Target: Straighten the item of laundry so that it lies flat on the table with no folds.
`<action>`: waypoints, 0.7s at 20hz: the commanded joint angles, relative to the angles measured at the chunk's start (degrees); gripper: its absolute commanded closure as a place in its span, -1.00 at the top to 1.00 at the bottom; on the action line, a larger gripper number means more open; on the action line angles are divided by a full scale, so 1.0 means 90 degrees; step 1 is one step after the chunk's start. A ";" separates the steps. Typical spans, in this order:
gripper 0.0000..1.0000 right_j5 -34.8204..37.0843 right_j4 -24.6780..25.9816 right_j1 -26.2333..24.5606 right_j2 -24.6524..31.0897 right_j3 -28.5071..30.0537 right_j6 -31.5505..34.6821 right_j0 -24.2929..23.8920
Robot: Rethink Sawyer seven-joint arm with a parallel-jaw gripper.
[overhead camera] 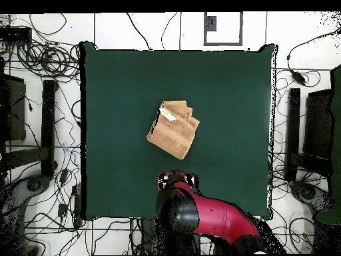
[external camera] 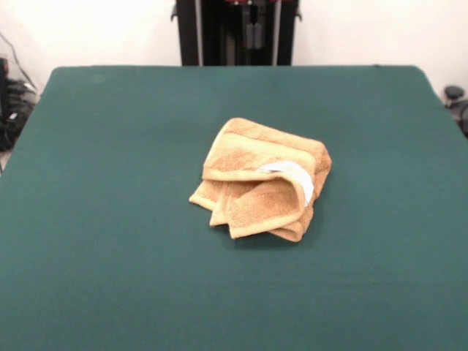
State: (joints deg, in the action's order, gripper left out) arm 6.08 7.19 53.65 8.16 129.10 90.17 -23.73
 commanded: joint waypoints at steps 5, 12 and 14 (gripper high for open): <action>-1.00 -0.0115 -0.0012 -0.0043 0.0061 0.0206 0.1171 0.0738; -1.00 0.0782 -0.0381 -0.0343 -0.0711 -0.0893 0.1224 0.1667; -1.00 0.1118 -0.0458 -0.0293 -0.0779 -0.1096 0.1189 0.1747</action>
State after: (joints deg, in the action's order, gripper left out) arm 6.44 6.90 53.02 3.26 126.76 90.17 -11.84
